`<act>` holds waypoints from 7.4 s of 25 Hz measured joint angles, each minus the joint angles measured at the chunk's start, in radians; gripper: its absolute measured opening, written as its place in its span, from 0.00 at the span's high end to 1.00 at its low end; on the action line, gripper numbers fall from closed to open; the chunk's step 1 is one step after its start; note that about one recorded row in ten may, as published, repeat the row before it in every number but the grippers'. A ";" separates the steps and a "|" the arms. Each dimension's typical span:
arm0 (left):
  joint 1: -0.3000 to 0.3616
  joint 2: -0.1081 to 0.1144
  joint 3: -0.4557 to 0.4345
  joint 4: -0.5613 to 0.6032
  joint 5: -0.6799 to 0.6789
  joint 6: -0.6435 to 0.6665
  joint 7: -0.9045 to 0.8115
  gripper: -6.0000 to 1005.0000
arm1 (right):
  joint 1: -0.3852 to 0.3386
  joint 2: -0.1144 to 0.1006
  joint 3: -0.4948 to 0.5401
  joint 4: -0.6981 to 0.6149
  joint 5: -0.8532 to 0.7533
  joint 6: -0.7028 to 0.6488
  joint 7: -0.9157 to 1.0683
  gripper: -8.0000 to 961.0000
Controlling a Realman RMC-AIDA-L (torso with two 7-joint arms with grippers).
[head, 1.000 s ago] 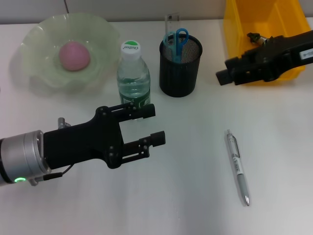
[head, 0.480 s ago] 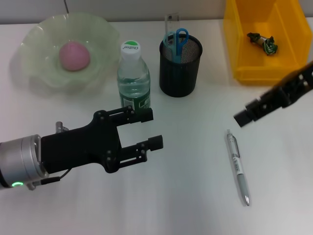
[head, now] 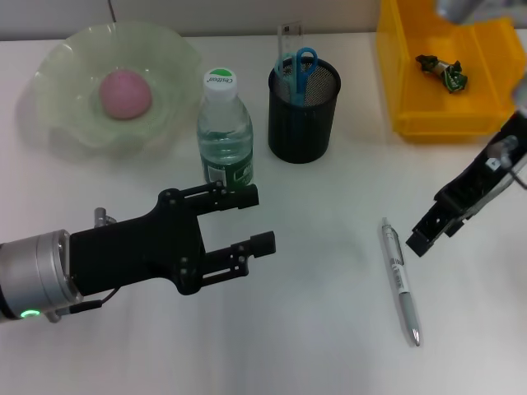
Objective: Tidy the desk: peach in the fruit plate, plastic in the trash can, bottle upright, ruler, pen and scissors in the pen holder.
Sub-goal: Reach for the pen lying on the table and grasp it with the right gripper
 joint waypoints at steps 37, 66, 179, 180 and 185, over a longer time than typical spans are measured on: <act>0.044 0.006 -0.011 0.001 -0.001 -0.001 0.130 0.38 | 0.005 0.008 -0.040 0.296 -0.068 0.304 0.250 0.34; 0.051 0.006 -0.021 0.000 -0.001 -0.014 0.133 0.38 | 0.070 0.016 -0.053 0.431 -0.087 0.456 0.258 0.38; 0.053 0.006 -0.023 0.000 -0.001 -0.037 0.144 0.38 | 0.115 0.023 -0.130 0.514 -0.070 0.527 0.243 0.56; 0.053 0.006 -0.023 0.000 -0.001 -0.038 0.144 0.38 | 0.115 0.023 -0.130 0.514 -0.070 0.527 0.243 0.56; 0.053 0.006 -0.023 0.000 -0.001 -0.043 0.144 0.38 | 0.115 0.023 -0.131 0.514 -0.070 0.528 0.242 0.62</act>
